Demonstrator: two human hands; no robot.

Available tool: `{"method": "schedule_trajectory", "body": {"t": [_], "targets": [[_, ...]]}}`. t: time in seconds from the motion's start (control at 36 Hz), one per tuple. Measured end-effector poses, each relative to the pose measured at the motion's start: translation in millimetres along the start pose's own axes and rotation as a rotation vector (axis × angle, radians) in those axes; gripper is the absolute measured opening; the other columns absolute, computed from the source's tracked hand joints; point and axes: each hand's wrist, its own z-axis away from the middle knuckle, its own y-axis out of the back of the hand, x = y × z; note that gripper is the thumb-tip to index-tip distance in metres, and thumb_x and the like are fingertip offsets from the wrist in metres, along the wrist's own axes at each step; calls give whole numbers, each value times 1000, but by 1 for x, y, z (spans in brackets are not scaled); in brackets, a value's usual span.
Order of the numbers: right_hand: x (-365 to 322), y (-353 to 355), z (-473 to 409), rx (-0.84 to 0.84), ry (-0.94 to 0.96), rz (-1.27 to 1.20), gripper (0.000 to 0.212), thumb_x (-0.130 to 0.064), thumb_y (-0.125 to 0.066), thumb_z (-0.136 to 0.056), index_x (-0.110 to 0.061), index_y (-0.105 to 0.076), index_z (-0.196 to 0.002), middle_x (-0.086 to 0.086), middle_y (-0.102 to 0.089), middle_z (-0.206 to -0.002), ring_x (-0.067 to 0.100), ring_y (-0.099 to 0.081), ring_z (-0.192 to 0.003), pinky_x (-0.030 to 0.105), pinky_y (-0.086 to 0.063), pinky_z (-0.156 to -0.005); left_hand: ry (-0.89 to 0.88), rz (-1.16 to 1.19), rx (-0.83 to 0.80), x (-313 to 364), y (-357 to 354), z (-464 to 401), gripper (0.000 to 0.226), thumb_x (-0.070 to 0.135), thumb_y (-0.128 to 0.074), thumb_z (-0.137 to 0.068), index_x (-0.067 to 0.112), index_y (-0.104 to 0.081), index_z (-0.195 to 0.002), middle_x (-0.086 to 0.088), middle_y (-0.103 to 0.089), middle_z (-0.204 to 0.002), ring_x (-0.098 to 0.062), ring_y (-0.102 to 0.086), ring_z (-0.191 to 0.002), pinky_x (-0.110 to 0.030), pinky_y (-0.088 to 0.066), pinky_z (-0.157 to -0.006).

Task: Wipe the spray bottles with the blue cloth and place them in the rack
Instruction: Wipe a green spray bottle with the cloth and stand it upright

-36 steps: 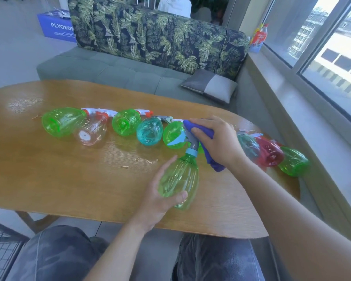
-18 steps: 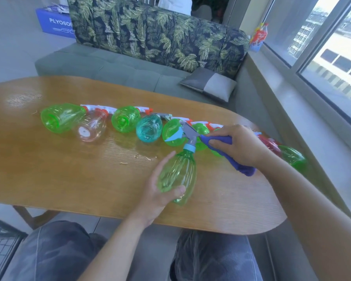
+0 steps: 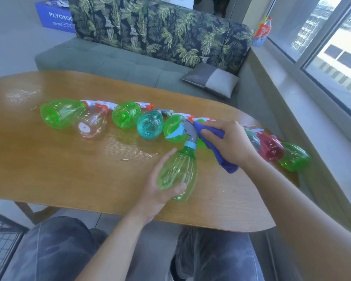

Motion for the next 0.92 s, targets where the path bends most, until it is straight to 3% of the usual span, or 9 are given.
{"method": "schedule_trajectory", "body": {"t": [0.08,0.14,0.25,0.33,0.44,0.61,0.72,0.81,0.92], "targets": [[4,7,9,-67,1,30,18,-28,-66,-102,-39,-76,-111,-21,-67,-72,3,-63,-66,19,-48,-61,-1,4,28,-4,1,-2,90,37,-88,-71,46,-54,-154,30,-51,-156,4,-42,-150,-33,-38,-120],[5,18,13,-145,7,79,15,-28,-64,-103,-39,-74,-105,-23,-62,-62,-4,-60,-60,10,-40,-51,-1,-7,21,-4,0,-2,90,37,-88,-70,46,-55,-153,29,-52,-156,2,-43,-150,-33,-38,-120],[6,37,11,-149,51,300,14,-32,-66,-101,-42,-76,-103,-24,-63,-70,-1,-64,-65,28,-46,-64,1,-28,8,-4,-1,-2,91,41,-89,-68,50,-54,-152,34,-51,-154,5,-43,-149,-25,-39,-117],[2,31,7,150,152,391,20,-36,-69,-100,-38,-78,-117,-14,-71,-111,19,-69,-96,36,-53,-78,-1,-40,9,-4,-1,-1,91,42,-89,-68,53,-54,-151,35,-49,-155,8,-39,-150,-26,-36,-119],[-14,10,2,240,331,388,26,-39,-61,-102,-36,-75,-123,-7,-67,-118,24,-68,-100,41,-57,-75,-3,-59,-30,-1,-5,0,93,28,-91,-72,42,-51,-155,39,-55,-146,13,-48,-140,-5,-42,-104],[-24,-12,-6,219,431,463,22,-31,-64,-98,-30,-78,-116,1,-68,-109,31,-69,-81,30,-51,-62,13,-57,-11,0,-5,0,92,40,-89,-69,47,-52,-154,30,-55,-153,4,-47,-146,-21,-41,-114],[-20,-9,-15,299,359,444,24,-35,-60,-101,-32,-77,-118,0,-67,-111,31,-67,-86,42,-57,-63,24,-71,-7,-1,-4,-1,91,39,-90,-70,50,-53,-153,26,-56,-154,-1,-49,-147,-30,-41,-118],[-20,-7,-13,261,443,430,23,-34,-61,-102,-33,-75,-121,-1,-66,-114,29,-67,-89,40,-57,-66,33,-72,-7,-1,-3,-1,91,37,-91,-71,49,-52,-153,18,-58,-154,-9,-53,-146,-40,-42,-122],[-18,-11,-11,217,498,443,25,-34,-61,-101,-30,-76,-120,-1,-67,-114,30,-68,-84,38,-57,-64,37,-75,-11,1,-3,-1,92,38,-89,-71,47,-51,-154,24,-58,-153,-4,-53,-145,-32,-43,-118]]}}
